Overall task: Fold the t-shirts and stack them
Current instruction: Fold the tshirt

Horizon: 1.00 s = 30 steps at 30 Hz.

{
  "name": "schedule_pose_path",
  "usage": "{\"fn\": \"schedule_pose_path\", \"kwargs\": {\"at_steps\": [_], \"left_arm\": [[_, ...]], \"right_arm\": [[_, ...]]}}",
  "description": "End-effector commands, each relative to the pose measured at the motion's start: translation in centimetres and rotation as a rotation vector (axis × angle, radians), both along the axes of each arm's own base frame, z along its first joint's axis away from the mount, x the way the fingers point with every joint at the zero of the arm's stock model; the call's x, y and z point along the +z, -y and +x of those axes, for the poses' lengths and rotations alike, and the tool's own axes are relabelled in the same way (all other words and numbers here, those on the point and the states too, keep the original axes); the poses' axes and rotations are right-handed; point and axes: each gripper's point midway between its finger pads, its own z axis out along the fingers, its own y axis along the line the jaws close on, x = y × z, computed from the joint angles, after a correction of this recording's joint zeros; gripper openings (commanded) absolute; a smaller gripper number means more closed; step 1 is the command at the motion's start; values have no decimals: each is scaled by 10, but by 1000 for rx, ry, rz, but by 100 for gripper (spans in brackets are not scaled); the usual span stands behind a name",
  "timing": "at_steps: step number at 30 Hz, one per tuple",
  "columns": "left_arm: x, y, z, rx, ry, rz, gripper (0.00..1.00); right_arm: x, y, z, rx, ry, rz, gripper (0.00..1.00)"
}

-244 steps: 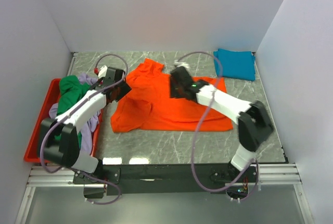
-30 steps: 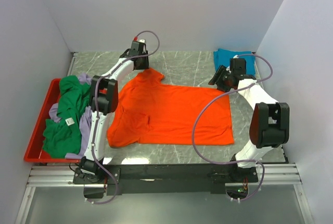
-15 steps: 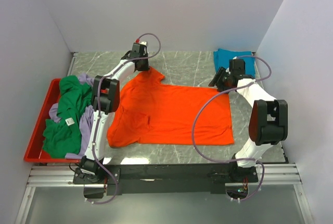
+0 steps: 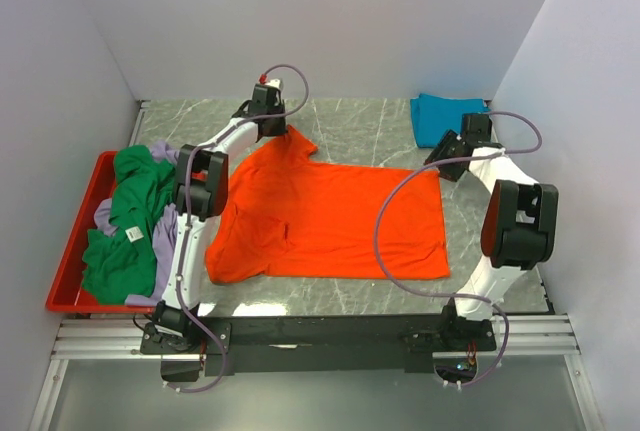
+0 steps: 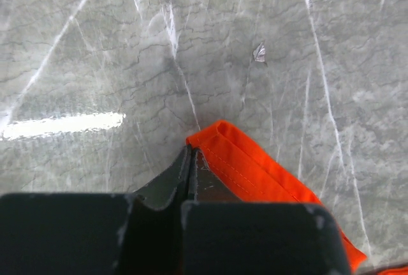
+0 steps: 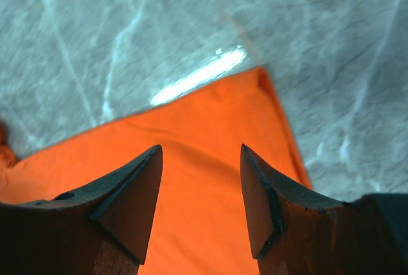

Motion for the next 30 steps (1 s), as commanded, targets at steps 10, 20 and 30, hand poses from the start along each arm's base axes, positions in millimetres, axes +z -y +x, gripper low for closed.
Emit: {"fn": "schedule_pose_path", "kwargs": {"at_steps": [10,20,30], "left_arm": [[116,4,12,25,243,-102,0],[113,7,10,15,235,-113,0],[114,8,9,7,233,-118,0]], "right_arm": [[-20,37,32,-81,-58,-6,49],[-43,42,42,-99,-112,2,40],[-37,54,29,-141,-127,-69,40]]}}
